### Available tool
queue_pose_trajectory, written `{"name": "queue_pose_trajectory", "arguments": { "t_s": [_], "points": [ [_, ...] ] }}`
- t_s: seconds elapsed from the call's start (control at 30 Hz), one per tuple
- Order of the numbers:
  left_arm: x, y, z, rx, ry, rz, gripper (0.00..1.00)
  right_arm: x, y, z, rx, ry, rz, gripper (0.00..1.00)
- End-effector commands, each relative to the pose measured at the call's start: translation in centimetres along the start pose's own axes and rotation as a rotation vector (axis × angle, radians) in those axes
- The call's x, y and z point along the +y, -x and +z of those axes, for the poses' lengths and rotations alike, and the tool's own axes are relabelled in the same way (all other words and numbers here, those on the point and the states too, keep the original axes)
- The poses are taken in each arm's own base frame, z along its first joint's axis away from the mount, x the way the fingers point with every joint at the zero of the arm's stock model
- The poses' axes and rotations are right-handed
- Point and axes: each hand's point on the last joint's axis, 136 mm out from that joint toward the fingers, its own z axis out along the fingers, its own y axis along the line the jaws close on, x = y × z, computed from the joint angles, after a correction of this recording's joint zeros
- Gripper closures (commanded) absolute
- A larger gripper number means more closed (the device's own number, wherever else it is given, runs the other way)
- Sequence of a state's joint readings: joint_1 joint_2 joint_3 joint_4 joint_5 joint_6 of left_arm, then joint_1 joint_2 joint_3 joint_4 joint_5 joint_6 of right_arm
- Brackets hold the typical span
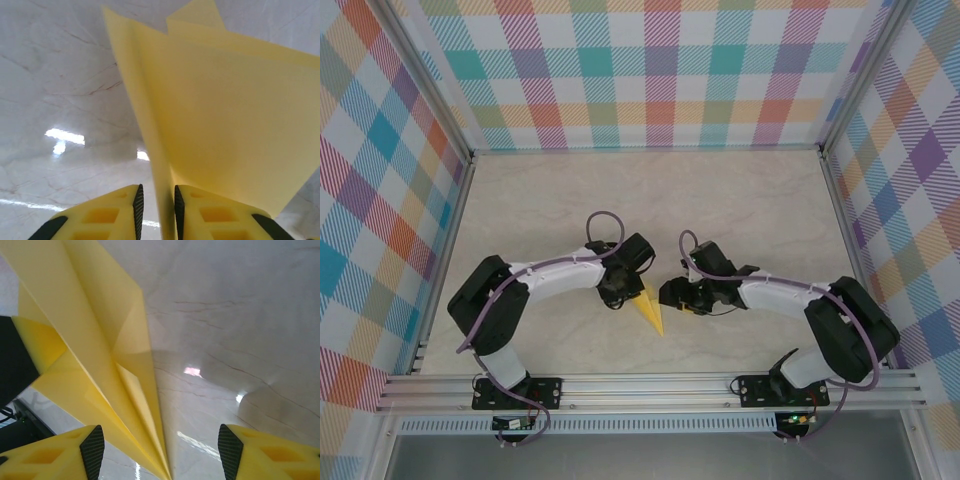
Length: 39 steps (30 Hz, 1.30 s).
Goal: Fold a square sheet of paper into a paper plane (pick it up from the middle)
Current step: Move the paper plane to the center of the table.
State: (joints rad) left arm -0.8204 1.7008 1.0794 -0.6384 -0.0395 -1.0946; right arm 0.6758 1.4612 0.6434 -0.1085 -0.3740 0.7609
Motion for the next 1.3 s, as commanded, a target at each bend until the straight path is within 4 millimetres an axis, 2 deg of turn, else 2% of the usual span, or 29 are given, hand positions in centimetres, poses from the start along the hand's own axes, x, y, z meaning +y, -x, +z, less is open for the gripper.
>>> {"name": "queue_pose_trajectory", "arguments": {
  "t_s": [0.0, 0.33, 0.43, 0.67, 0.8, 0.97, 1.27],
  "points": [
    [0.4, 0.8, -0.6, -0.033, -0.023, -0.019, 0.77, 2.4, 0.3, 0.5, 0.037, 0.066, -0.091, 0.35],
    [0.7, 0.7, -0.6, -0.036, -0.033, -0.015, 0.78, 2.8, 0.8, 2.3, 0.084, 0.057, -0.118, 0.35],
    [0.7, 0.7, -0.5, -0.034, -0.033, -0.015, 0.78, 3.8, 0.6, 2.5, 0.103, 0.110, -0.138, 0.36],
    [0.7, 0.6, -0.4, -0.032, -0.044, -0.022, 0.78, 5.1, -0.1, 2.6, 0.131, 0.155, -0.187, 0.42],
    [0.7, 0.7, -0.6, -0.038, -0.048, -0.023, 0.78, 5.7, -0.1, 2.7, 0.124, 0.154, -0.217, 0.41],
    [0.8, 0.7, -0.6, -0.039, -0.048, -0.030, 0.78, 5.3, -0.6, 3.6, 0.148, 0.108, -0.239, 0.43],
    [0.7, 0.8, -0.8, -0.046, -0.061, -0.041, 0.78, 3.9, -1.1, 5.3, 0.182, -0.006, -0.271, 0.58]
  ]
}}
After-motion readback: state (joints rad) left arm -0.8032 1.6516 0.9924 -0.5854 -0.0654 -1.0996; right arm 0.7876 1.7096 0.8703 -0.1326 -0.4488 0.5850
